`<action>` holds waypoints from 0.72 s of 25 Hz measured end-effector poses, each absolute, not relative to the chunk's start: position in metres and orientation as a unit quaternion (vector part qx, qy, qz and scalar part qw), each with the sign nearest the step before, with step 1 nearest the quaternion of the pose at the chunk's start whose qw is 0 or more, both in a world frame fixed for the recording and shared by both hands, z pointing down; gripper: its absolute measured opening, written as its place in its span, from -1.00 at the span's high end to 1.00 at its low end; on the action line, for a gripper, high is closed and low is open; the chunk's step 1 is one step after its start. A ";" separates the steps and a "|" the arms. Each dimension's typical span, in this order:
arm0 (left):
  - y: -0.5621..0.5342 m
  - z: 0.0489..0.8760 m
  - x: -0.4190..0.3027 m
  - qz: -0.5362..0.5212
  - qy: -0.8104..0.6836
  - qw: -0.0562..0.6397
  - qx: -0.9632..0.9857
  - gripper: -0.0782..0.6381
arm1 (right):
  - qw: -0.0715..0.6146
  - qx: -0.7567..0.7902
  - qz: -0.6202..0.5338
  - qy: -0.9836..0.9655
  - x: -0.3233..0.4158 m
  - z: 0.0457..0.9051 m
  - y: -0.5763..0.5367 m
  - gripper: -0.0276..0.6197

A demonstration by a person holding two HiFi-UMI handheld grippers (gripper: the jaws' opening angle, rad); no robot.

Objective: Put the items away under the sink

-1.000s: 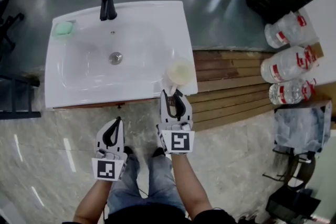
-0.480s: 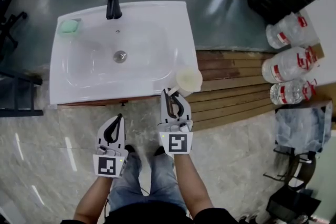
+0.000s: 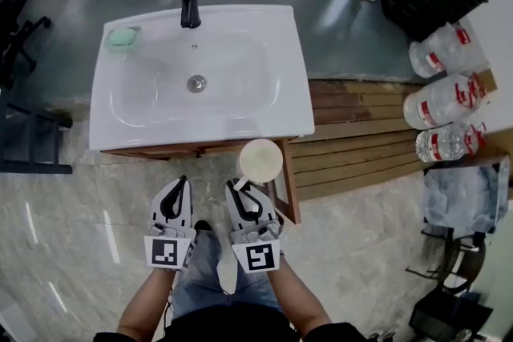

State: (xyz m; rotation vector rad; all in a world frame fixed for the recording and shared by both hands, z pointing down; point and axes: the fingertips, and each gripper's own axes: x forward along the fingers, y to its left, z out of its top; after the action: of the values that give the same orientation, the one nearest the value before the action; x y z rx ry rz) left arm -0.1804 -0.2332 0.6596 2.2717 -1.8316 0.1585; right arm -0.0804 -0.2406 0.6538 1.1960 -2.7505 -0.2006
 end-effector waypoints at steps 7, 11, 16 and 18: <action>-0.220 0.757 -0.190 0.043 -0.641 0.109 0.758 0.76 | 0.056 0.356 -0.039 -0.932 -0.111 0.771 -0.204 0.79; -0.223 0.815 -0.193 0.036 -0.646 0.113 0.754 0.76 | 0.069 0.372 -0.016 -0.925 -0.106 0.853 -0.230 0.79; -0.229 0.871 -0.205 0.039 -0.653 0.098 0.750 0.76 | 0.067 0.396 -0.039 -0.915 -0.104 0.926 -0.284 0.79; -0.236 0.887 -0.207 0.039 -0.658 0.093 0.746 0.76 | 0.058 0.401 -0.061 -0.912 -0.101 0.939 -0.307 0.79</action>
State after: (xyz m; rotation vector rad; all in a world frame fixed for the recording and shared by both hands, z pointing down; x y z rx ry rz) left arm -0.2074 -0.2365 0.8870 2.2150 -1.9521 0.1157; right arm -0.1015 -0.3075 0.9393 1.2169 -2.7648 -0.1854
